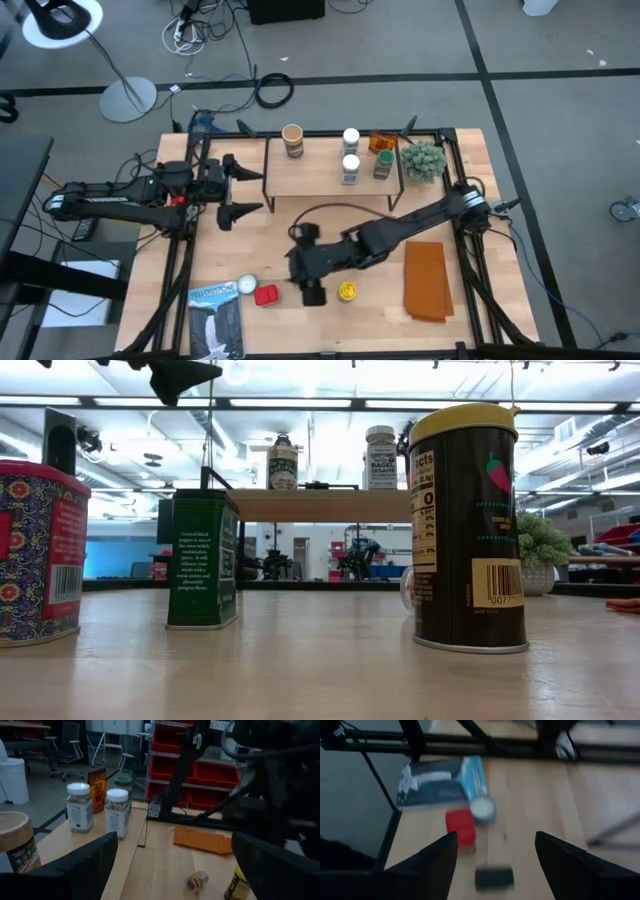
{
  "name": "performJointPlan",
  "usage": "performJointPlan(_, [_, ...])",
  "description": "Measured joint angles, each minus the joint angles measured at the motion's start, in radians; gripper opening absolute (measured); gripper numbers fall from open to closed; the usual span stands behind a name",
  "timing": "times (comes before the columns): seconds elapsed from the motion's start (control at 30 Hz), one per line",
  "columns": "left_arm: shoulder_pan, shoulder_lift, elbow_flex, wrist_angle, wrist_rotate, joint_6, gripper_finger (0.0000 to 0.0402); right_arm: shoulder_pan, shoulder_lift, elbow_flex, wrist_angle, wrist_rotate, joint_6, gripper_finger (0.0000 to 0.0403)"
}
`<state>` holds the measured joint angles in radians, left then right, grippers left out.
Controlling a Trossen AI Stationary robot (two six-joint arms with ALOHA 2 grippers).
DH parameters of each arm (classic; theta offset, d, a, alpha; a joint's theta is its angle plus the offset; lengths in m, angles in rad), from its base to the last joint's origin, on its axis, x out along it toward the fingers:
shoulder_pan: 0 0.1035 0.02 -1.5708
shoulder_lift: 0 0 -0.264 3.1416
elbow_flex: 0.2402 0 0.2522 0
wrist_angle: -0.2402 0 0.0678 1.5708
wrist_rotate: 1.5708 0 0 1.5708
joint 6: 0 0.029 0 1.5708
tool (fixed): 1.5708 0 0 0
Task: Shelf spices
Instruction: Put the red seasoning can on the shelf
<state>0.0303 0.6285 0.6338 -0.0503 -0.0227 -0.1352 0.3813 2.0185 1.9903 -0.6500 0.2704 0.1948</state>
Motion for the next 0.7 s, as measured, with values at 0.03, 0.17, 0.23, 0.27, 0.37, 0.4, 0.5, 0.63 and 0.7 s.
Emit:
performJointPlan(0.03, [0.0,0.0,0.0,0.012,0.0,0.0,0.0396,0.003,-0.02,0.0,-0.043,0.001,0.023,0.0262])
performJointPlan(0.17, [0.0,0.0,0.0,0.065,0.0,0.0,0.0396,0.043,-0.091,0.0,-0.231,0.031,0.102,0.0251])
performJointPlan(0.23, [0.0,0.0,0.0,0.1,0.0,0.0,0.0396,0.086,-0.115,0.0,-0.335,0.117,0.156,0.0242])
performJointPlan(0.27, [0.0,0.0,0.0,0.115,0.0,0.0,0.0396,0.112,-0.128,-0.01,-0.38,0.177,0.189,0.0238])
performJointPlan(0.37, [0.0,0.0,0.0,0.147,0.0,0.0,0.0396,0.204,-0.18,-0.096,-0.474,0.354,0.33,0.0222])
performJointPlan(0.4, [0.0,0.0,0.0,0.153,0.0,0.0,0.0396,0.235,-0.199,-0.134,-0.497,0.388,0.392,0.0216])
performJointPlan(0.5, [0.0,0.0,0.0,0.166,0.0,0.0,0.0396,0.325,-0.272,-0.281,-0.536,0.45,0.623,0.0197])
performJointPlan(0.63, [0.0,0.0,0.0,0.165,0.0,-0.001,0.0396,0.436,-0.376,-0.526,-0.484,0.502,0.928,0.0174])
performJointPlan(0.7, [0.0,0.0,0.0,0.164,0.0,-0.002,0.0396,0.481,-0.417,-0.65,-0.393,0.54,1.026,0.0164])
